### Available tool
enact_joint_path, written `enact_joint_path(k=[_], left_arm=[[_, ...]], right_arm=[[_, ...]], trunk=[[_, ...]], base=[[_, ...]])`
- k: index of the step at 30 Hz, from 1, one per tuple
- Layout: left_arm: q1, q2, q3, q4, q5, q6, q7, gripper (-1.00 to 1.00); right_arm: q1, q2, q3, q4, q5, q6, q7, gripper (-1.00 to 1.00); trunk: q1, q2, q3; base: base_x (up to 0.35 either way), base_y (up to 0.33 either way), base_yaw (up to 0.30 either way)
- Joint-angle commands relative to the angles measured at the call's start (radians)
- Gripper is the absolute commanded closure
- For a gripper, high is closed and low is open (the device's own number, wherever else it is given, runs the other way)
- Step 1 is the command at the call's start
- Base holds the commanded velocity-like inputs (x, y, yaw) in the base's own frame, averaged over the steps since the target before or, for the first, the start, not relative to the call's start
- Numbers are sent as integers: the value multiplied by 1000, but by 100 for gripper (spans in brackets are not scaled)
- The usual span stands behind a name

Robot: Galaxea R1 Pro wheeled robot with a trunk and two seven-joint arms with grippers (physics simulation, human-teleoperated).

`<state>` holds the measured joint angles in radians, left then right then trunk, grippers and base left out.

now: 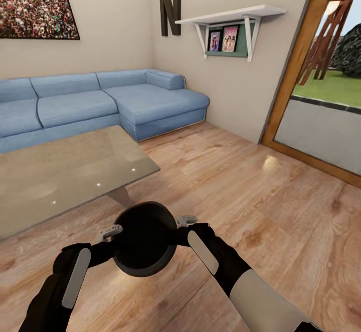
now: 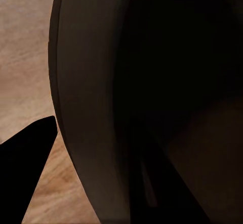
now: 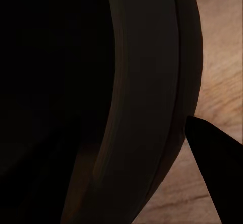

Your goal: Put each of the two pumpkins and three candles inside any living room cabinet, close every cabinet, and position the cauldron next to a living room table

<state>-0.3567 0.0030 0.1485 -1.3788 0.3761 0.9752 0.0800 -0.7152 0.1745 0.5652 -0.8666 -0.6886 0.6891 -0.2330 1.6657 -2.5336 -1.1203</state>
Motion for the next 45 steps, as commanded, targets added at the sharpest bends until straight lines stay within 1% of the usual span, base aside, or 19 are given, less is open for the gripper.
enact_joint_path(k=[1,9,18,24,33,45], left_arm=[[-1,8,16,-8,20,3,11,100],[-1,8,16,-8,20,3,12,100],[-1,8,16,-8,20,3,11,100],[-1,7,16,-8,20,3,11,100],[-1,8,16,-18,21,3,11,100],[-1,8,16,-19,20,3,11,100]], right_arm=[[-1,0,4,0,-28,1,-9,100],[-1,0,4,0,-28,1,-9,100],[-1,0,4,1,-28,1,-9,100],[-1,0,4,1,-28,1,-9,100],[-1,0,4,0,-28,1,-9,100],[-1,0,4,0,-28,1,-8,100]], trunk=[[0,0,0],[0,0,6],[0,0,7],[3,-2,-16],[3,-2,-16],[8,-5,-63]], base=[[69,0,261],[211,0,243],[73,0,22],[0,0,0],[0,0,0],[0,0,0]])
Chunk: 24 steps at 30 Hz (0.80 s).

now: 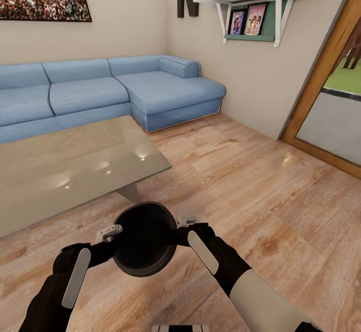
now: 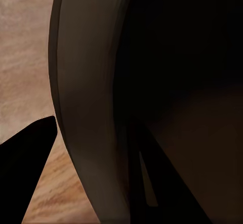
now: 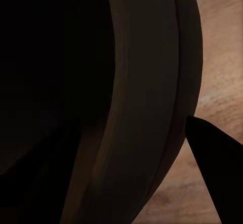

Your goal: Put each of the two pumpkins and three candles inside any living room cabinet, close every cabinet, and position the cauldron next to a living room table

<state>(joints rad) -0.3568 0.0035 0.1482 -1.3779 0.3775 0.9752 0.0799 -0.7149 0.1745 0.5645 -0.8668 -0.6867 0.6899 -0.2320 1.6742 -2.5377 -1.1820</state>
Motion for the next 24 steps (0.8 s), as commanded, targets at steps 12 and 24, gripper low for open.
enact_joint_path(k=[12,24], left_arm=[[-1,7,16,-20,20,3,11,100],[-1,7,16,-21,20,3,10,100]], right_arm=[[-1,0,5,0,-30,0,-9,100],[-1,0,5,0,-30,0,-9,100]], trunk=[[5,-3,-43],[5,-3,-43]], base=[[0,0,0],[60,0,0]])
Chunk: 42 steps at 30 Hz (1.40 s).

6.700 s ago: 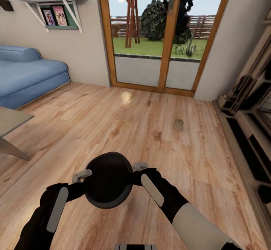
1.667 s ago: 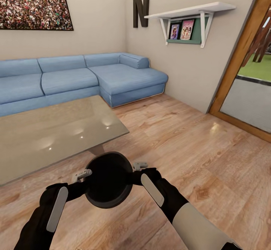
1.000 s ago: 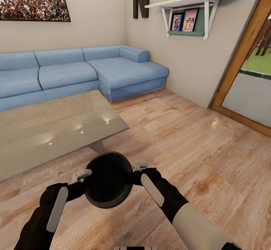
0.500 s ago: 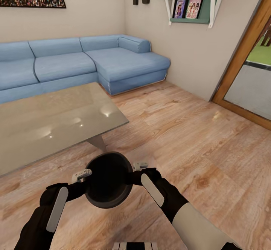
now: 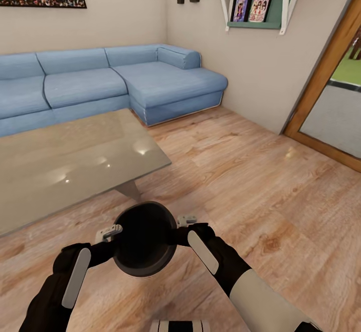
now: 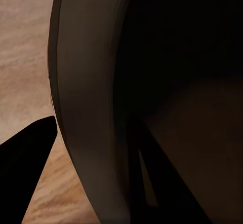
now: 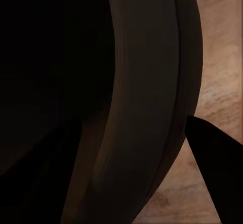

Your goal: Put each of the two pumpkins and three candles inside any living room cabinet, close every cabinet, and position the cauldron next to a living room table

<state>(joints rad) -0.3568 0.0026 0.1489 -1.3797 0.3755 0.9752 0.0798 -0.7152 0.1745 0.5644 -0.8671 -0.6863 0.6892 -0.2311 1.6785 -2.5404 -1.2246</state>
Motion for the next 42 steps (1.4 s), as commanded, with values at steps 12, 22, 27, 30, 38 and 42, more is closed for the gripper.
enact_joint_path(k=[12,22,27,30,38,42], left_arm=[[-1,8,15,-19,22,4,10,100],[-1,8,15,-19,22,4,10,100],[-1,8,15,-19,22,4,10,100],[-1,8,15,-19,22,4,10,100],[-1,8,15,-21,22,4,9,100],[-1,8,15,-31,22,5,9,100]], right_arm=[[-1,0,5,0,-30,1,-10,100],[-1,0,5,0,-30,1,-10,100],[-1,0,5,0,-30,1,-10,100],[-1,0,5,0,-30,1,-10,100],[-1,0,5,0,-30,1,-10,100],[-1,0,5,0,-30,1,-10,100]], trunk=[[0,0,-1],[0,0,-1],[2,-1,-16],[3,-2,-28],[4,-2,-32],[4,-2,-32]], base=[[129,0,0],[21,0,0],[0,0,0],[0,0,0],[0,0,0],[0,0,0]])
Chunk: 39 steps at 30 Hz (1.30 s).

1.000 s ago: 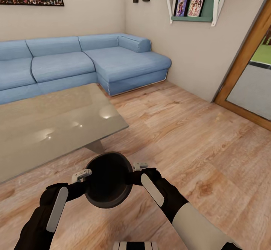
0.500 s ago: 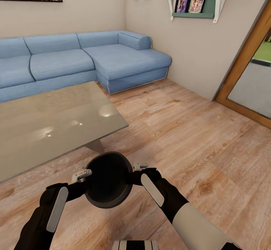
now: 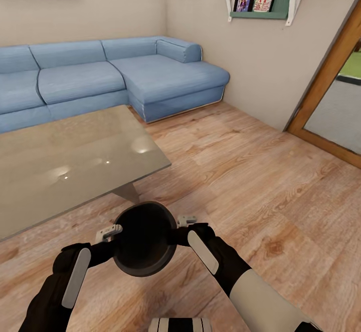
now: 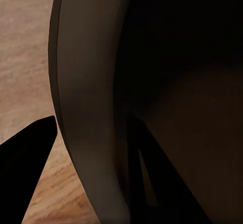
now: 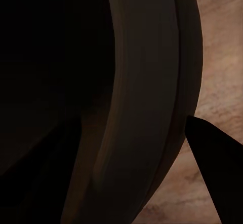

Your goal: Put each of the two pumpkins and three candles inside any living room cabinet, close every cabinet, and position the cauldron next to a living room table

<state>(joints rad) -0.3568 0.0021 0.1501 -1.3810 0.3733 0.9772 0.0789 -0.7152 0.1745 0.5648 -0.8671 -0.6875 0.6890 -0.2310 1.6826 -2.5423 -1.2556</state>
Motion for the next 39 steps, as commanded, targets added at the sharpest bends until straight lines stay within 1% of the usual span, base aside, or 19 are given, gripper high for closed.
enact_joint_path(k=[1,10,23,24,29,30,38,39], left_arm=[[-1,9,14,-31,24,4,10,100],[-1,9,14,-32,24,4,10,100],[-1,9,16,-32,24,4,10,100],[-1,9,16,-32,24,3,10,100],[-1,9,16,-32,24,3,10,100],[-1,9,16,-32,24,3,10,100],[-1,9,16,-32,24,3,10,100],[-1,9,16,-32,24,3,10,100]], right_arm=[[-1,0,5,0,-29,1,-10,100],[-1,0,4,0,-29,1,-10,100],[-1,0,4,0,-29,1,-10,100],[-1,0,4,0,-29,1,-10,100],[-1,0,5,0,-29,1,-10,100],[-1,0,5,0,-29,1,-10,100],[-1,0,5,0,-29,1,-10,100],[-1,0,5,0,-29,1,-10,100]], trunk=[[0,0,-1],[0,0,-1],[0,0,-1],[0,-1,-5],[0,-1,-5],[1,-1,-8],[1,-1,-8],[1,-1,-12]], base=[[14,0,0],[171,0,0],[7,0,0],[0,0,0],[0,0,0],[0,0,0],[0,0,0],[0,0,0]])
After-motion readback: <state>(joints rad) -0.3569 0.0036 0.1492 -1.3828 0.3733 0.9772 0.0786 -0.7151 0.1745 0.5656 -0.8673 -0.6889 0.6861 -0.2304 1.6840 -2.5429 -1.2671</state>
